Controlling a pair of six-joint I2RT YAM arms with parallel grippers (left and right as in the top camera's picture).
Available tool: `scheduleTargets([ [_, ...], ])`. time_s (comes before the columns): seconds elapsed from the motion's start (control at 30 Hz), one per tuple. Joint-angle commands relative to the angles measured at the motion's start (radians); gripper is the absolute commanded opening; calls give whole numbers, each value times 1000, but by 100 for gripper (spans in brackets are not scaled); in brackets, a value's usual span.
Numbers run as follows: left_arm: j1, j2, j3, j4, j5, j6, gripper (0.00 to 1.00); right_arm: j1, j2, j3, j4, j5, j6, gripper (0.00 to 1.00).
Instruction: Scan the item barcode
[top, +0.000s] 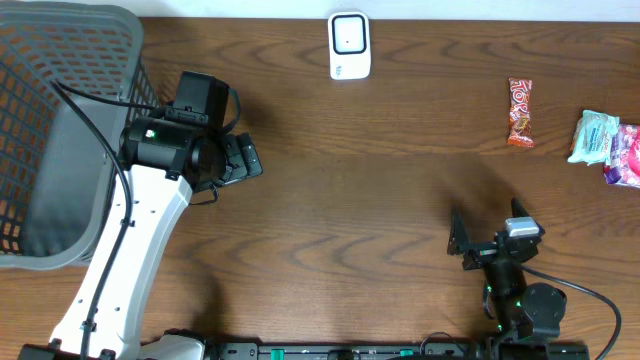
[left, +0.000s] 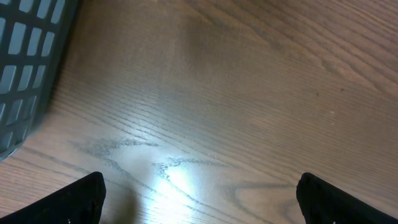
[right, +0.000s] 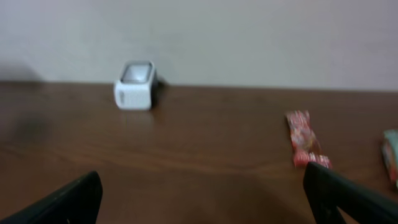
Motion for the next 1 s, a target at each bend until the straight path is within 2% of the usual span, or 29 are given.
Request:
scheduleTargets([
  [0.0,3,-5,7,-4,-9,-13,98,-5,-6,-2,-10,68,0,99],
  [0.1,3,-5,7,-4,-9,-13,98,-5,-6,-2,-12,91,1,99],
  [0.23,3,-5,7,-4,-9,-13,98,-5,-6,-2,-21,182,83,99],
  [0.97,3,-5,7,-4,-9,-13,98,10,-6,-2,-19,155,-3,99],
])
